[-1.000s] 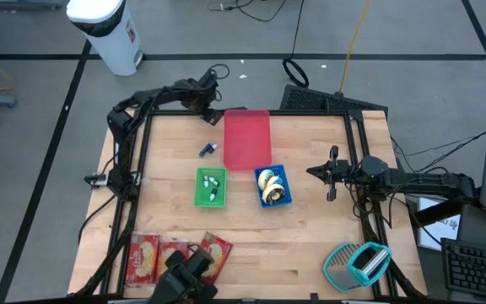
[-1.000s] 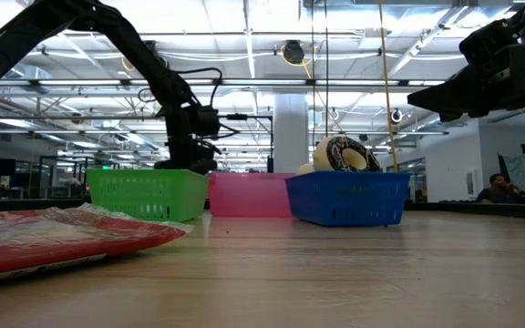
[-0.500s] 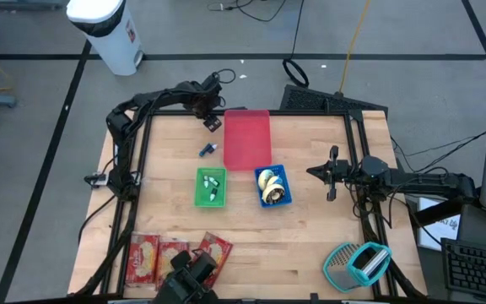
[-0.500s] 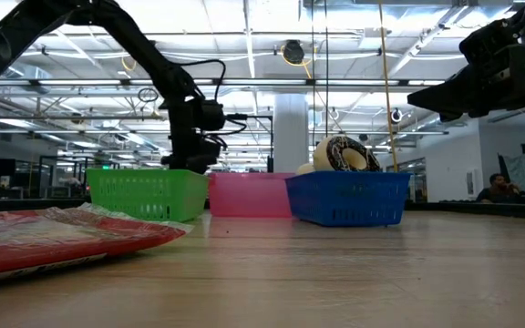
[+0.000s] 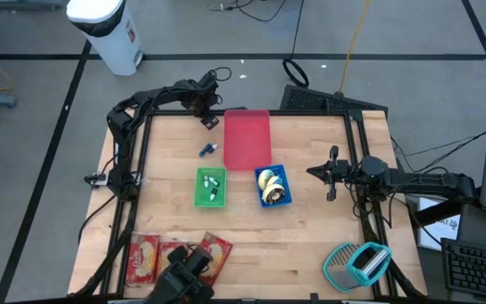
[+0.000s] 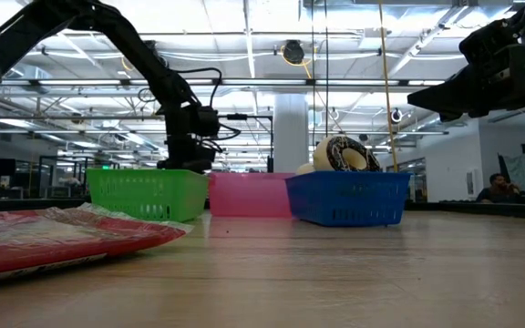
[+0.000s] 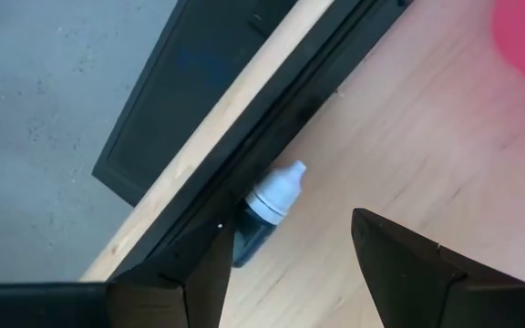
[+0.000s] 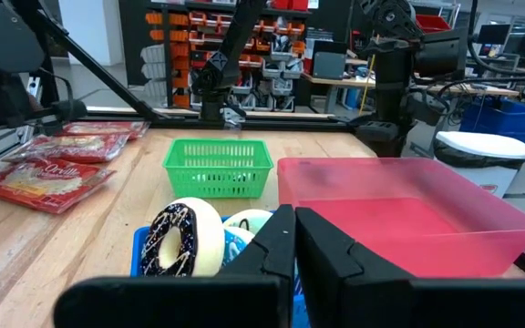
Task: Pick & Place Food Item
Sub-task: Put the black food coloring bottle into the green bin
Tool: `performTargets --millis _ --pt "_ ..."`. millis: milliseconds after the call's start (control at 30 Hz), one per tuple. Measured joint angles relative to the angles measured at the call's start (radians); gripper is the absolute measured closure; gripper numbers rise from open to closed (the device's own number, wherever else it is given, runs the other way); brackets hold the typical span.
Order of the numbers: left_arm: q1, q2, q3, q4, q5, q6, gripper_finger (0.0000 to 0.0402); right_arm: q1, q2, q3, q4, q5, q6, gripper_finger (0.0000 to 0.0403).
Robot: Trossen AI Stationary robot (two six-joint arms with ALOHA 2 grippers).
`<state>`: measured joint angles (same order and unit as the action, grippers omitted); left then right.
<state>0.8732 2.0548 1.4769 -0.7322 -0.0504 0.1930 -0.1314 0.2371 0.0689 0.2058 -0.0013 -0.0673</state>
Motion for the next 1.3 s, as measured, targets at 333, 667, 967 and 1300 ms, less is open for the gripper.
performTargets --millis 333,667,967,1300 --pt "-0.002 -0.001 0.0 -0.09 0.042 -0.003 0.0177 0.0 0.0 0.0 0.0 0.0 0.0 0.0399" --pt "-0.004 -0.001 -0.012 -0.081 0.014 -0.019 0.0177 0.0 0.0 0.0 0.0 0.0 0.0 0.0399" --pt "-0.002 -0.001 -0.056 -0.018 0.016 -0.046 0.0177 0.0 0.0 0.0 0.0 0.0 0.0 0.0398" --pt "0.023 -0.007 -0.087 -0.005 0.048 -0.121 0.0247 0.0 0.0 0.0 0.0 0.0 0.0 0.0399"
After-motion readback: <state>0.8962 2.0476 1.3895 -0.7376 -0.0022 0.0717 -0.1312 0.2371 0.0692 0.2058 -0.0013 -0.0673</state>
